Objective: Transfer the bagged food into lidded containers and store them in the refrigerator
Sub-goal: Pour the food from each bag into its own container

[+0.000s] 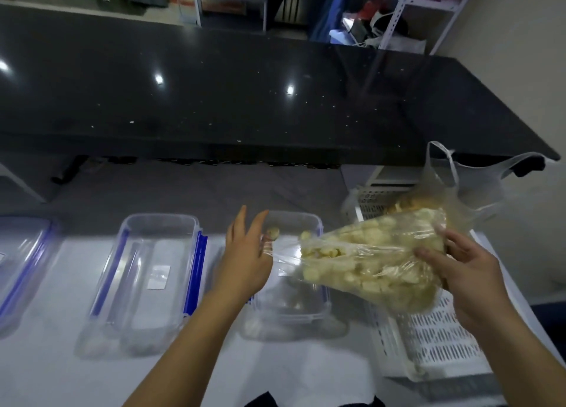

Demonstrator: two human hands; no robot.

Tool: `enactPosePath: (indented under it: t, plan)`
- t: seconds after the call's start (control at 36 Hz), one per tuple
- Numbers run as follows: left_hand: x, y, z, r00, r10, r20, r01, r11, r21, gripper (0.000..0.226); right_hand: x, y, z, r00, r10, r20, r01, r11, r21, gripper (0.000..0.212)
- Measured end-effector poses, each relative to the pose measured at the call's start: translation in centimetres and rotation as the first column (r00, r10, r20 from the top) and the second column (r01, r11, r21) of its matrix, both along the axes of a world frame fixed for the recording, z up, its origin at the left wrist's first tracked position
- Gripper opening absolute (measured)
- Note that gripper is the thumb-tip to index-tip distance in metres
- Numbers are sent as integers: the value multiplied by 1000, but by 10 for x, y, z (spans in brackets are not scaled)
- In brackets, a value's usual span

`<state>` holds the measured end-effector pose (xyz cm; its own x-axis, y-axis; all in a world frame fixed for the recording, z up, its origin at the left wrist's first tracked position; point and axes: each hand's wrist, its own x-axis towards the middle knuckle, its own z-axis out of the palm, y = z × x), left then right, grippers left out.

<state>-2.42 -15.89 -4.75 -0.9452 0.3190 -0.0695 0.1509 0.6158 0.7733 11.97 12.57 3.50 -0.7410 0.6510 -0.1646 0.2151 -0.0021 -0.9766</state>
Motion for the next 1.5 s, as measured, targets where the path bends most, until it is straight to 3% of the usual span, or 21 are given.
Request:
enactPosePath:
  t: [0.14, 0.72, 0.94, 1.14, 1.5]
  plan:
    - [11, 4, 0, 997, 23, 78, -31, 995, 92, 53, 4, 0, -3, 1000, 14, 17, -14, 1000, 0, 42]
    - [43, 6, -3, 980, 79, 182, -90, 995, 53, 81, 10, 8, -4, 997, 76, 17, -77, 997, 25, 48]
    - [52, 0, 7, 981, 60, 182, -66, 997, 31, 75, 17, 8, -7, 993, 109, 43, -108, 994, -17, 63]
    - [51, -4, 10, 983, 76, 170, -78, 997, 7, 77, 14, 0, 1, 993, 118, 25, -118, 993, 8, 52]
    - [46, -14, 2, 976, 39, 216, -62, 993, 99, 61, 3, -9, 6, 993, 118, 4, -118, 992, 48, 53]
